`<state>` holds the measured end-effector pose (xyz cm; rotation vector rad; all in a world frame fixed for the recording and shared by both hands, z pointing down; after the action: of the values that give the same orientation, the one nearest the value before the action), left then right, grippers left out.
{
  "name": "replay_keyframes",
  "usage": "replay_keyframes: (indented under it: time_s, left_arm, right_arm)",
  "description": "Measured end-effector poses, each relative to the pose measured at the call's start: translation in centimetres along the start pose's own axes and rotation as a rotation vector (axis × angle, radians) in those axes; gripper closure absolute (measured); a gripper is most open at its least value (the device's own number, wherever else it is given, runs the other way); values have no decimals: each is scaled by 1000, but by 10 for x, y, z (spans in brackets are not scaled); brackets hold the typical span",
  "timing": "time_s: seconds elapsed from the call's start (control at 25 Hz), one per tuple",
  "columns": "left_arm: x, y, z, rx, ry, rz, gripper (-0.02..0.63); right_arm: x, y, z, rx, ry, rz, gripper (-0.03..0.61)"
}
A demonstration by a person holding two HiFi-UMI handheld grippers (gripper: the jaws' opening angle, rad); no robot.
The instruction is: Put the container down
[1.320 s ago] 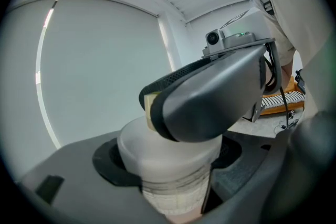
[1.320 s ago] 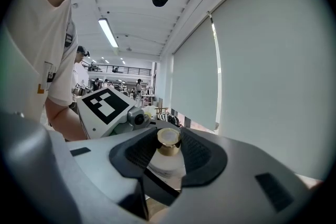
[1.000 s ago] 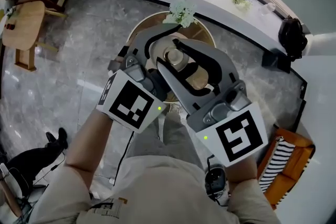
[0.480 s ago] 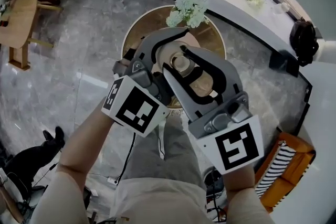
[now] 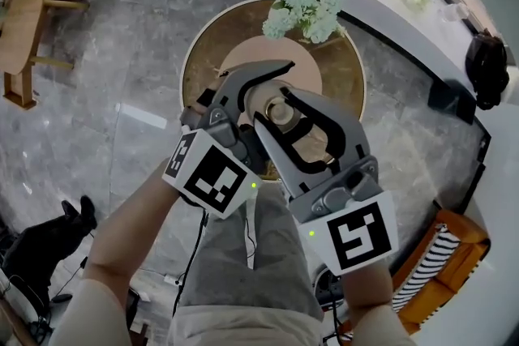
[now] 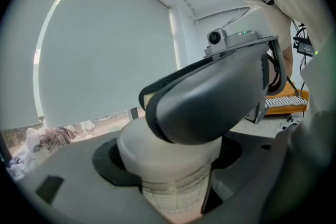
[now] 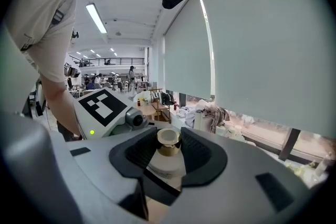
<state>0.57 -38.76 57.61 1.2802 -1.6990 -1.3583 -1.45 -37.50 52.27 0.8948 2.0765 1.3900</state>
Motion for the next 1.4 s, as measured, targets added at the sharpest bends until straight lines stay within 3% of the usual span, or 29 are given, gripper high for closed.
replay_keyframes:
  time_s: [0.24,0.68,1.4]
  left_arm:
    - [-3,60,-23,-1,26,36,273]
    - [-12,144,-67,-40,67,31,273]
    - [-27,261,-120,80,148,72,273]
  right_arm:
    - [-9,57,-27,32,11,-32,437]
    - [-28,145,-58,77,57,-28,437]
    - [-54,258,-99,120,75,-101,439]
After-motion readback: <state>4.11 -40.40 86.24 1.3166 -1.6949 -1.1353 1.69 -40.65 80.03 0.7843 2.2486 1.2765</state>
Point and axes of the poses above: the fingertips, and each gripper's own axes: z backward along the fingers, x to its left, y out of its underside, the point moved 3 cm from there along z, backward along the fingers
